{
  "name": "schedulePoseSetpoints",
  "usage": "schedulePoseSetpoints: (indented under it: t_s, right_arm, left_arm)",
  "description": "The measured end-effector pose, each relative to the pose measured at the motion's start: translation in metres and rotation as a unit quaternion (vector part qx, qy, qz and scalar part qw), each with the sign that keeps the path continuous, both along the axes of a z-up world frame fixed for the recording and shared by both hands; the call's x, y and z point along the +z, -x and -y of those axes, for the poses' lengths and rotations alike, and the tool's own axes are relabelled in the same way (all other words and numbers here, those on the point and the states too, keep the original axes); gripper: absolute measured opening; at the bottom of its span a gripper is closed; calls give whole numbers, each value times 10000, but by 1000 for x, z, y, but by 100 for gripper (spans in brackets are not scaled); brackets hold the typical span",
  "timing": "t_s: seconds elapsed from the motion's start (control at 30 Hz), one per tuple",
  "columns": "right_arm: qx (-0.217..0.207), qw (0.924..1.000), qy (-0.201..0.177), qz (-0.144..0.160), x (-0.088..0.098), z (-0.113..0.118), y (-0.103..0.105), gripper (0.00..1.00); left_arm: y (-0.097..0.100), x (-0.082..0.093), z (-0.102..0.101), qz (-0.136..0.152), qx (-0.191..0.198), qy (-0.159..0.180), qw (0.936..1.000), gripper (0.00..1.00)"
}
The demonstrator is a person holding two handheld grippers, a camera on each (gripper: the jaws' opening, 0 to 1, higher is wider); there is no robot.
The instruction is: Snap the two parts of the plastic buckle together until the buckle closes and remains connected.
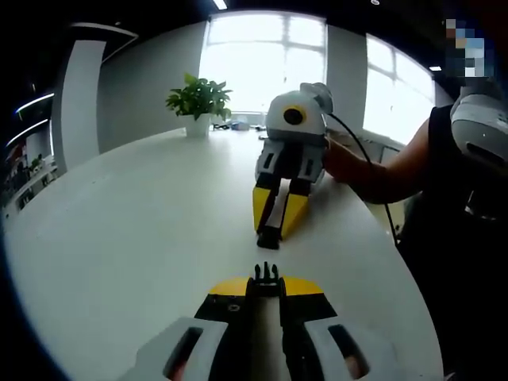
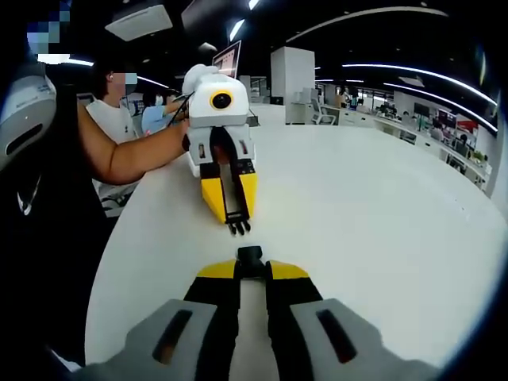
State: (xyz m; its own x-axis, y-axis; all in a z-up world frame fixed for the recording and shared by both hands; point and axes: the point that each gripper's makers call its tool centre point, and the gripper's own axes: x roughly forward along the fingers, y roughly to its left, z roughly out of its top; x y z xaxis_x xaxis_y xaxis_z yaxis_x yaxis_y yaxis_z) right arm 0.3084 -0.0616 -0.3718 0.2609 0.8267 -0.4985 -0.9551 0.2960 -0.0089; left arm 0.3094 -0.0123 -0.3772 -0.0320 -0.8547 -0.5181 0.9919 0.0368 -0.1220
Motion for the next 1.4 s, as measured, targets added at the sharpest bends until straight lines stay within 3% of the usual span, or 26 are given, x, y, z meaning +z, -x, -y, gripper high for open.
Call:
schedulePoseSetpoints:
  t_s: [1.4]
  right_arm:
    - [235,9997,-45,-5,0,-10,4,11]
  left_arm:
    - [6,0,10,0,-158,99,9998,10]
